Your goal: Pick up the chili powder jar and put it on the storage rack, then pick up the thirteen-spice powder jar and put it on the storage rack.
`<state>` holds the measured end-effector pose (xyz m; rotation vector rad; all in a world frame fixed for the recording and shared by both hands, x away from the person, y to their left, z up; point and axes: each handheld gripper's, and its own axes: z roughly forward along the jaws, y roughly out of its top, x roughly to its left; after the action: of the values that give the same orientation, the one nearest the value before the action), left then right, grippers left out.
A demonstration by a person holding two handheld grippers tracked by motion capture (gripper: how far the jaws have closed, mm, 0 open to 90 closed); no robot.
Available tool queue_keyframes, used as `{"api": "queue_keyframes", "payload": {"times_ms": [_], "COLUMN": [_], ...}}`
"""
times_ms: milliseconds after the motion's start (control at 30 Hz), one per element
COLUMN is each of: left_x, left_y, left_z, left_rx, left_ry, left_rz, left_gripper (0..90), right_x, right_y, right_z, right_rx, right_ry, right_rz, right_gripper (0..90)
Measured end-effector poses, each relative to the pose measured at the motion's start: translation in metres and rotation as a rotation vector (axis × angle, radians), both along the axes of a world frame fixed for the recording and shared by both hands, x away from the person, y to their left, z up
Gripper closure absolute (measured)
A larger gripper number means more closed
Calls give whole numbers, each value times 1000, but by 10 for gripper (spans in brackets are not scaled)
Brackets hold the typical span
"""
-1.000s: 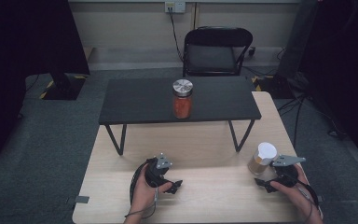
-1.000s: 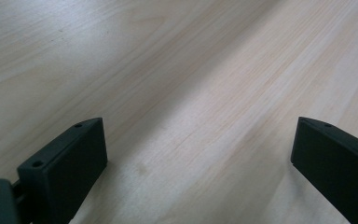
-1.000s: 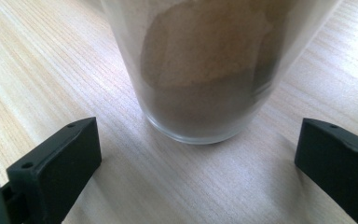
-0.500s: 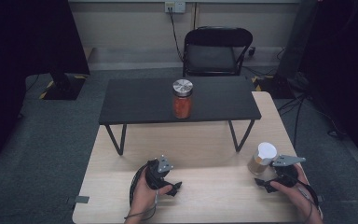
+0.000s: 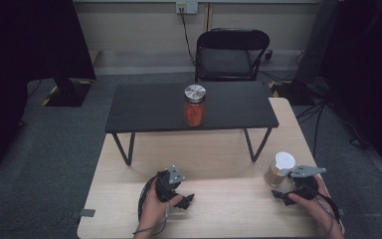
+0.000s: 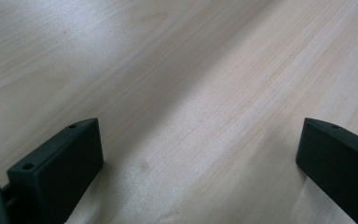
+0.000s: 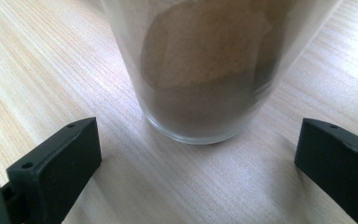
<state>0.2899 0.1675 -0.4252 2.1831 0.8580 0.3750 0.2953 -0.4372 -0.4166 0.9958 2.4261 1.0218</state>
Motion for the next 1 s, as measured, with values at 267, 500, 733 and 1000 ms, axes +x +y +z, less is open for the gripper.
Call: {"api": "queue_keyframes", "payload": {"times_ms": [267,500,733,1000], "left_x": [0,0,0,0], "left_y": [0,0,0,0], "left_z": [0,0,0,0], "left_rx": [-1,-1,-1,-1], "left_ry": [0,0,0,0], "left_rz": [0,0,0,0], "left_gripper": [0,0,0,0], "right_x": [0,0,1,1], "right_y": [0,0,-1,-2], "right_z": [0,0,0,0], "right_rx": [0,-1,-1,1], "right_ry": [0,1,2,3], "right_rz": [0,1,8,10], "right_gripper": [0,0,0,0]}}
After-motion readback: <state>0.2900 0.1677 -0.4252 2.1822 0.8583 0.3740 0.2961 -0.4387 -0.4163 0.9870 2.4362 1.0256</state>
